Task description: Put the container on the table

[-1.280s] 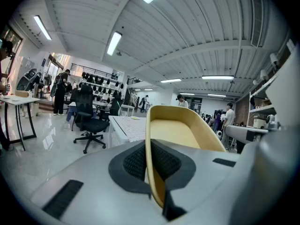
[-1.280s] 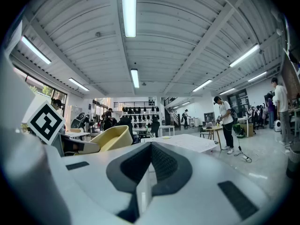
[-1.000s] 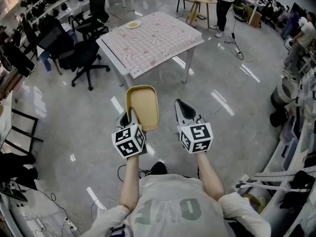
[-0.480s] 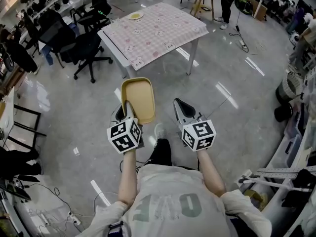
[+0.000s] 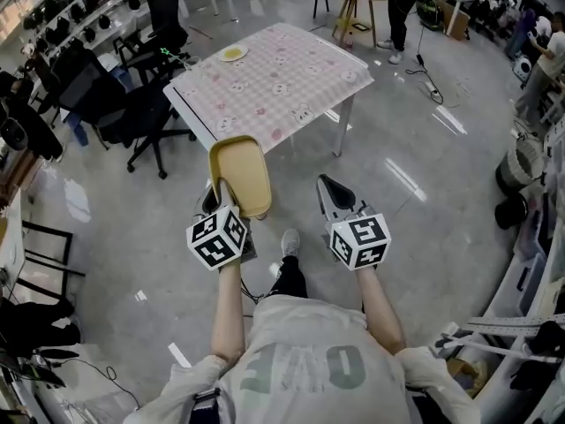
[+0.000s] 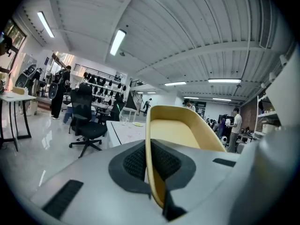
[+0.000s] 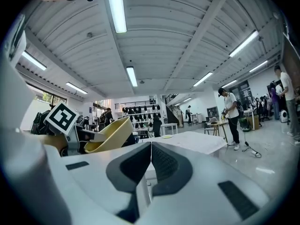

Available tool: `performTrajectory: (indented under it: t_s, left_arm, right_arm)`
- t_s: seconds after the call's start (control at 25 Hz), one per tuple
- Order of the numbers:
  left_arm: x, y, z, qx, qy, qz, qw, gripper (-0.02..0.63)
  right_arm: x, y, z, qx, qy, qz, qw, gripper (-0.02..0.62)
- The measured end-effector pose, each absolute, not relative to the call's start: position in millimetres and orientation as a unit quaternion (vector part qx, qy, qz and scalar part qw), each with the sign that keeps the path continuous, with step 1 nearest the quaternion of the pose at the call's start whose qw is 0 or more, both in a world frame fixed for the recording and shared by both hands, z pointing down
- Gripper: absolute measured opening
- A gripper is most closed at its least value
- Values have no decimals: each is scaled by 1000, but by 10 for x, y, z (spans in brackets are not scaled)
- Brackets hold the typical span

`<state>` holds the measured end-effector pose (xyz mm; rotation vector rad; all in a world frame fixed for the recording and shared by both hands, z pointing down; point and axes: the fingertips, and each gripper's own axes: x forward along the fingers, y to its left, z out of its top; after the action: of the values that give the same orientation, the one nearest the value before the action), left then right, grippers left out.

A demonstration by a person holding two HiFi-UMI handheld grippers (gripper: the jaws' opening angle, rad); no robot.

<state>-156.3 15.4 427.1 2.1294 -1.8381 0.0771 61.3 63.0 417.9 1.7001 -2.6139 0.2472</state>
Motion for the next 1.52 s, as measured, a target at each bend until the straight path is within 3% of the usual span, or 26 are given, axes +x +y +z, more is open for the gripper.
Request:
performTrajectory:
  t_s: [0.68,1.52]
  left_arm:
    - [-1576,-2938,4265,758,-630,48,161,29]
    - [-1479,-3079,4254,733,-664,39,145,29]
  right_arm:
    - [359,-2605,4037,547,-833,74,26,29]
    - [92,-3143,4080,499,-864,61,10,29]
